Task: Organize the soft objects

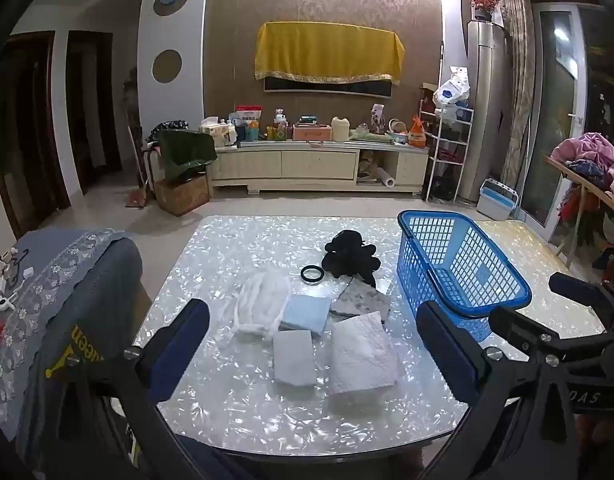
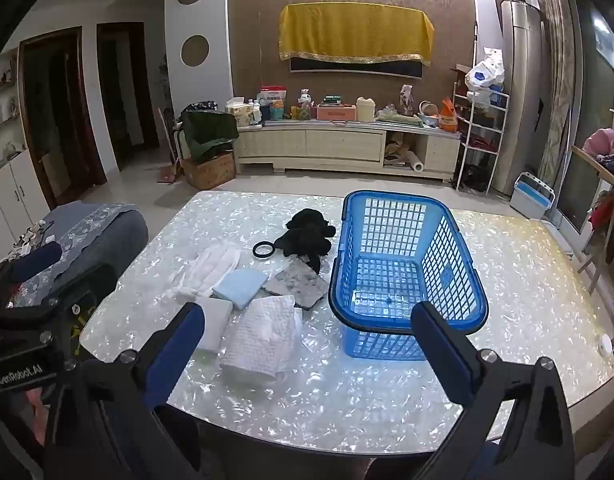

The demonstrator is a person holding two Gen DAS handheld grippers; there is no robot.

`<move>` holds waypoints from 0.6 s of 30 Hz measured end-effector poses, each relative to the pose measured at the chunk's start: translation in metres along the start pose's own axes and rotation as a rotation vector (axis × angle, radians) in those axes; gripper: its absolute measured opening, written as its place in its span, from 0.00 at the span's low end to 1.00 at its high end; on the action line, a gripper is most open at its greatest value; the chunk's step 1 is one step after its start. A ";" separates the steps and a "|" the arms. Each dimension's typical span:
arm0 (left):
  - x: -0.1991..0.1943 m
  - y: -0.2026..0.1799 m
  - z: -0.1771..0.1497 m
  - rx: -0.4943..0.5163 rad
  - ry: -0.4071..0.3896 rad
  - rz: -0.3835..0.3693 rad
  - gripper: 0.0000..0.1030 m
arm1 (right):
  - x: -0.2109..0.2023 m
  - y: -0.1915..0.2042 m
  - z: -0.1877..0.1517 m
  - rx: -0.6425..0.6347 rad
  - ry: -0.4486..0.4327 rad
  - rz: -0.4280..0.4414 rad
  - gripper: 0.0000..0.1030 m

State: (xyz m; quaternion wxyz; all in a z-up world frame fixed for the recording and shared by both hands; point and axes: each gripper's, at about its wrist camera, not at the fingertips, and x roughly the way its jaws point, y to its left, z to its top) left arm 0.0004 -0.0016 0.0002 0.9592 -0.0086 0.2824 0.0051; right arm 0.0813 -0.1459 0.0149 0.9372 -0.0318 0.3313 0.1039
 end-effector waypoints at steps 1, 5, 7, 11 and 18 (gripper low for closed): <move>0.000 -0.001 0.000 0.007 -0.006 0.002 1.00 | 0.000 -0.001 0.000 0.002 -0.007 -0.002 1.00; 0.004 -0.006 0.004 0.023 -0.014 0.006 1.00 | 0.003 0.004 0.001 -0.027 0.013 -0.015 1.00; -0.002 0.000 -0.001 -0.013 -0.034 -0.011 1.00 | 0.002 0.005 0.004 -0.026 0.010 -0.015 1.00; -0.004 -0.002 -0.001 -0.008 -0.051 -0.006 1.00 | -0.002 0.000 0.001 -0.027 0.005 -0.017 1.00; -0.001 -0.001 0.000 -0.015 -0.050 -0.004 1.00 | -0.002 -0.001 0.001 -0.017 0.002 -0.012 1.00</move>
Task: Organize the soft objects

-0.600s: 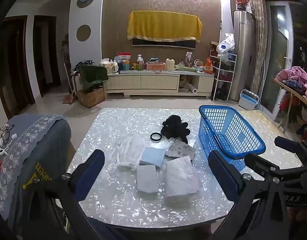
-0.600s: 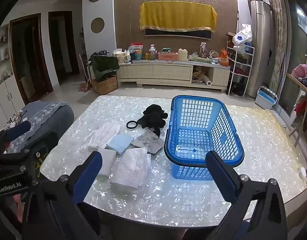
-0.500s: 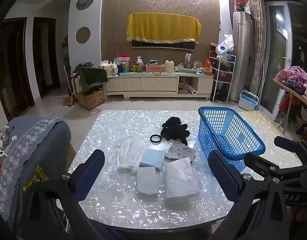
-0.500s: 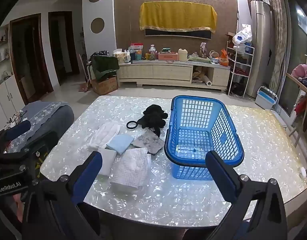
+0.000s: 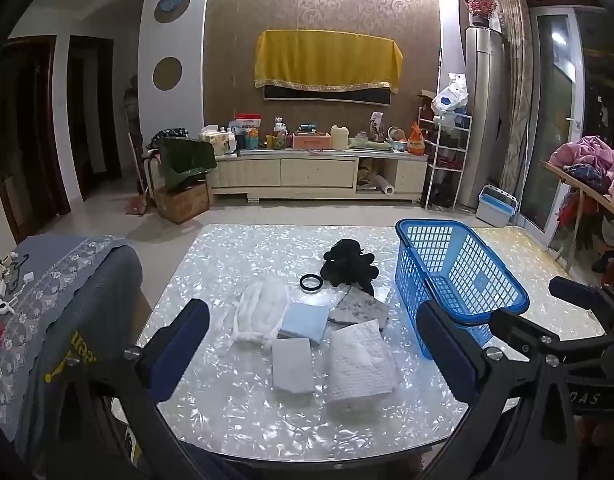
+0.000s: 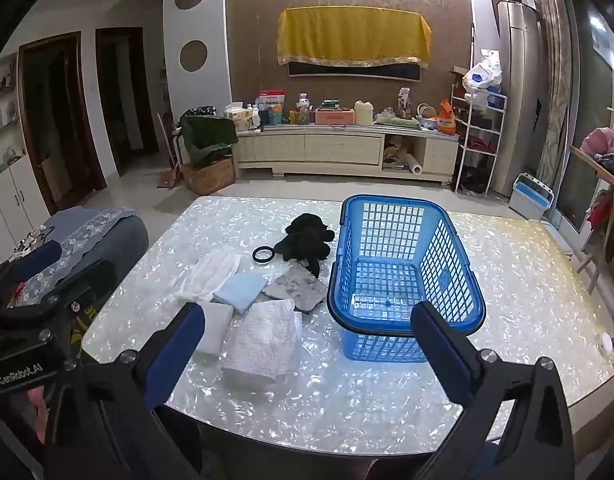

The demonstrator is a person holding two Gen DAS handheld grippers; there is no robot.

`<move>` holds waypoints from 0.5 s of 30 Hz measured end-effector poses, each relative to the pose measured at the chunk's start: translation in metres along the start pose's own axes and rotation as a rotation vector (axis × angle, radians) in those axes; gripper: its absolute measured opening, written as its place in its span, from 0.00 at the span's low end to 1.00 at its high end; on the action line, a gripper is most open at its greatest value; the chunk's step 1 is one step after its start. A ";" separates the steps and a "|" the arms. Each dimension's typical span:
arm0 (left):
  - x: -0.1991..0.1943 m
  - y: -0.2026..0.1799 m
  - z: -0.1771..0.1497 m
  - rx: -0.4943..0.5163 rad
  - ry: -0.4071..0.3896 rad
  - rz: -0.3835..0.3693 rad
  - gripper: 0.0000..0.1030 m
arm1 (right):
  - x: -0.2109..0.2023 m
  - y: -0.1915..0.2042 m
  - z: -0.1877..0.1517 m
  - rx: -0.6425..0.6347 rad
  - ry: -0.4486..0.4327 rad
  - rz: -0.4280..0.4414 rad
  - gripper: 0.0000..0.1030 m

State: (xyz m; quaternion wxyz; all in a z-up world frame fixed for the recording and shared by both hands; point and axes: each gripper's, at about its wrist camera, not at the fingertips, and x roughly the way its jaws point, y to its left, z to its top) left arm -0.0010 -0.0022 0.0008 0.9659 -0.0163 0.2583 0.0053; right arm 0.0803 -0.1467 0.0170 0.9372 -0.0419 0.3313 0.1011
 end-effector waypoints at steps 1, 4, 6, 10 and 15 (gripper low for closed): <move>0.000 0.000 0.000 0.000 -0.001 0.002 1.00 | 0.000 0.000 0.000 0.001 -0.001 -0.001 1.00; -0.003 0.000 0.001 0.002 -0.010 0.008 1.00 | 0.000 0.000 0.000 0.003 -0.002 0.000 1.00; -0.004 0.000 0.001 0.001 -0.012 0.010 1.00 | 0.003 -0.003 -0.001 0.004 -0.002 0.001 1.00; -0.006 -0.001 0.000 -0.002 -0.012 0.007 1.00 | 0.001 0.001 0.001 0.007 -0.005 -0.001 1.00; -0.006 -0.001 0.001 -0.001 -0.006 0.005 1.00 | 0.000 0.001 0.003 0.009 -0.007 -0.001 1.00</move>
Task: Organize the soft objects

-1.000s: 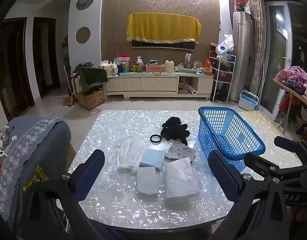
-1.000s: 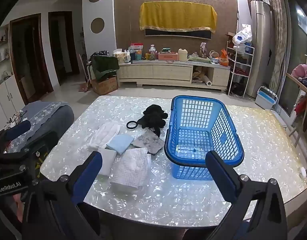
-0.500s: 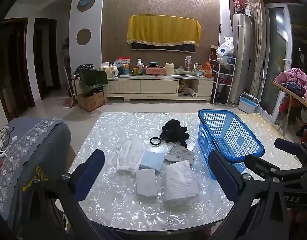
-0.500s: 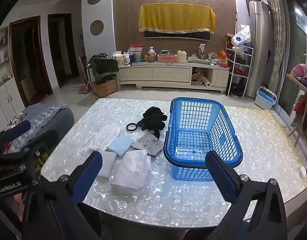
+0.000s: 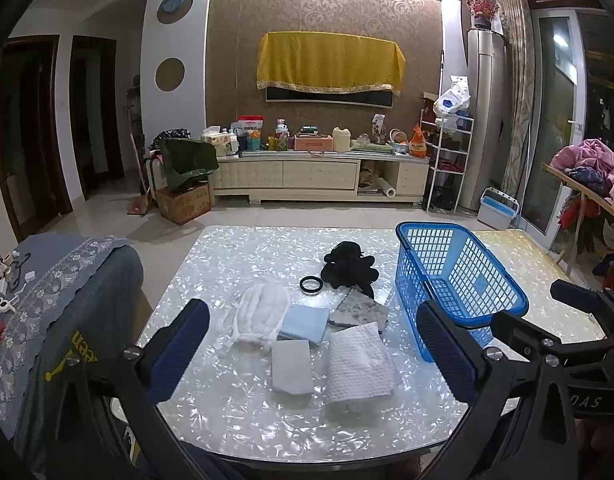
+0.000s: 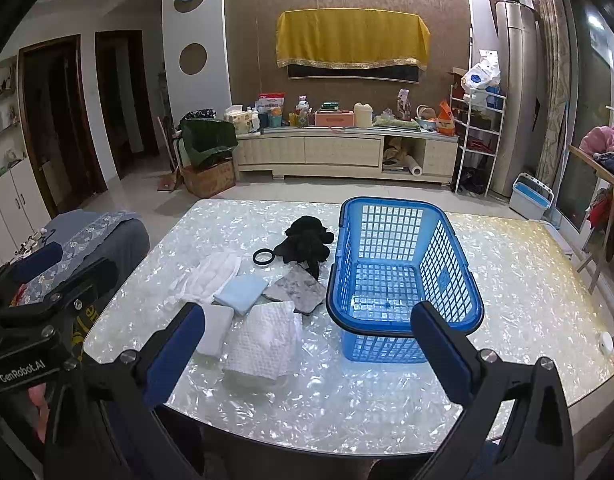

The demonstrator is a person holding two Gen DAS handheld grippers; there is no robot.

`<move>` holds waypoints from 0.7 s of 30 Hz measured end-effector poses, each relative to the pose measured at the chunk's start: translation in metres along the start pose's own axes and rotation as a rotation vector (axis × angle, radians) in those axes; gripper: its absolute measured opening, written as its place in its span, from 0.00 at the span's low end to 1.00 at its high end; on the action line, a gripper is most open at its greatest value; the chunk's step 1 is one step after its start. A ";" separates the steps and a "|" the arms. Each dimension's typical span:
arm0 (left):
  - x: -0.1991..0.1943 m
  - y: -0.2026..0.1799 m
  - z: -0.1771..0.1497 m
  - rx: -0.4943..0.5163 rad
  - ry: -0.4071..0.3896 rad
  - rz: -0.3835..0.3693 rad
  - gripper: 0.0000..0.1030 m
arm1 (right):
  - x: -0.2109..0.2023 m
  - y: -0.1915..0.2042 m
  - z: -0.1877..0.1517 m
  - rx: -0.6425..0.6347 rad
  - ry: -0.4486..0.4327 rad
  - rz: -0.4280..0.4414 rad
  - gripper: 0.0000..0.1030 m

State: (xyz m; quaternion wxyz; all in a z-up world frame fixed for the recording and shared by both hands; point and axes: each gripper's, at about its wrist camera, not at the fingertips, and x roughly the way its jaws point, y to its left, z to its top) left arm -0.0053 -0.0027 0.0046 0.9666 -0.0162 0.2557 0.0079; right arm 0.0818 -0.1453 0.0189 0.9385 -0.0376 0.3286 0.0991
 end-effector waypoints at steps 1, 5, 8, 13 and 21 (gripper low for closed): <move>0.000 0.000 0.001 0.000 0.003 0.000 1.00 | 0.000 0.001 0.000 0.000 0.000 -0.001 1.00; 0.000 0.000 0.002 0.000 0.001 0.001 1.00 | -0.001 0.000 0.000 0.000 0.002 0.002 1.00; 0.000 -0.001 0.002 0.000 0.002 -0.001 1.00 | -0.001 -0.001 0.000 0.001 -0.001 0.003 1.00; -0.001 0.000 0.003 -0.001 0.001 0.000 1.00 | -0.001 0.000 0.000 0.002 0.001 0.002 1.00; -0.003 -0.002 0.002 0.000 -0.006 -0.003 1.00 | -0.002 -0.001 -0.001 0.007 0.002 0.005 1.00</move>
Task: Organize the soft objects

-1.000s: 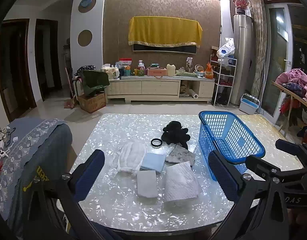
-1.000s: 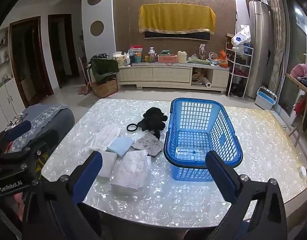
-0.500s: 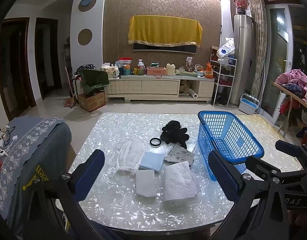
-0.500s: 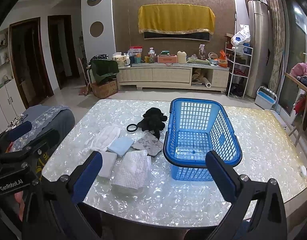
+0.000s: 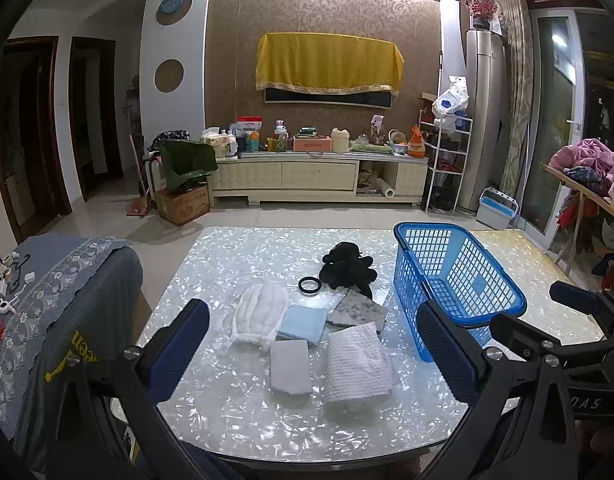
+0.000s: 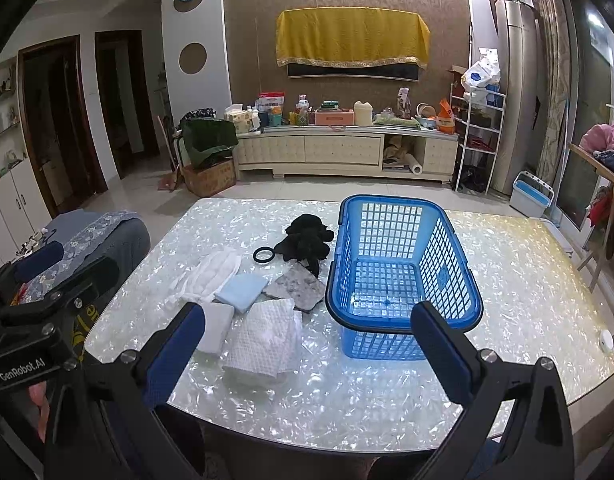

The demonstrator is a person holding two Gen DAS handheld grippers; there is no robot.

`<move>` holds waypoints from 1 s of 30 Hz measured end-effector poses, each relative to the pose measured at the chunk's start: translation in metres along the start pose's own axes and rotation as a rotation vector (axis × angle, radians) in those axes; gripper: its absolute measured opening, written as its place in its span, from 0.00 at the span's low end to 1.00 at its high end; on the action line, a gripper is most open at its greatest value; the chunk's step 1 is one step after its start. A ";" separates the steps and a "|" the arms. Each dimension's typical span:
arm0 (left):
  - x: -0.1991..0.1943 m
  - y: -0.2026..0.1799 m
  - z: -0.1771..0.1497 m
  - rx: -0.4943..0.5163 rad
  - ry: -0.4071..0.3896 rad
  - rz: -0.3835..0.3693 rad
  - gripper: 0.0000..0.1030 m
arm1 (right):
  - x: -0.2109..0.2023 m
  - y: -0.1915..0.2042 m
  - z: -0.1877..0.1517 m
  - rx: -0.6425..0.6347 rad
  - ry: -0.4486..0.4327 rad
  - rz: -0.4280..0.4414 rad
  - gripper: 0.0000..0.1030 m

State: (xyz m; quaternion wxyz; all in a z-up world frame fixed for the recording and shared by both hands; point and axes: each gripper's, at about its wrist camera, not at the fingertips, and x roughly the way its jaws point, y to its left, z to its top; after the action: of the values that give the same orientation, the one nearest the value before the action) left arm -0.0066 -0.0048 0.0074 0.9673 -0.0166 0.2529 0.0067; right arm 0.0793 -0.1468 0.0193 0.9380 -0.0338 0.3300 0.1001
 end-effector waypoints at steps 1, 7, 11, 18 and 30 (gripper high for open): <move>0.000 0.000 0.000 0.001 0.000 -0.001 1.00 | 0.000 -0.001 0.000 0.001 0.000 0.001 1.00; 0.000 -0.002 -0.001 0.004 0.000 -0.004 1.00 | -0.001 -0.002 -0.001 0.005 0.003 0.003 1.00; 0.000 -0.003 -0.001 0.008 -0.002 -0.003 1.00 | -0.003 -0.003 -0.001 0.006 0.002 0.002 1.00; 0.001 -0.003 -0.001 0.006 0.012 -0.012 1.00 | -0.003 -0.002 -0.002 0.007 0.002 0.001 1.00; 0.001 0.001 0.002 -0.001 0.015 -0.035 1.00 | -0.004 -0.001 -0.001 -0.003 0.001 0.002 1.00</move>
State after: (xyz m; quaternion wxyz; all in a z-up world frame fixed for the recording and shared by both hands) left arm -0.0045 -0.0034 0.0083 0.9654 -0.0217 0.2597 -0.0103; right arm 0.0763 -0.1482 0.0210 0.9378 -0.0347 0.3303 0.1015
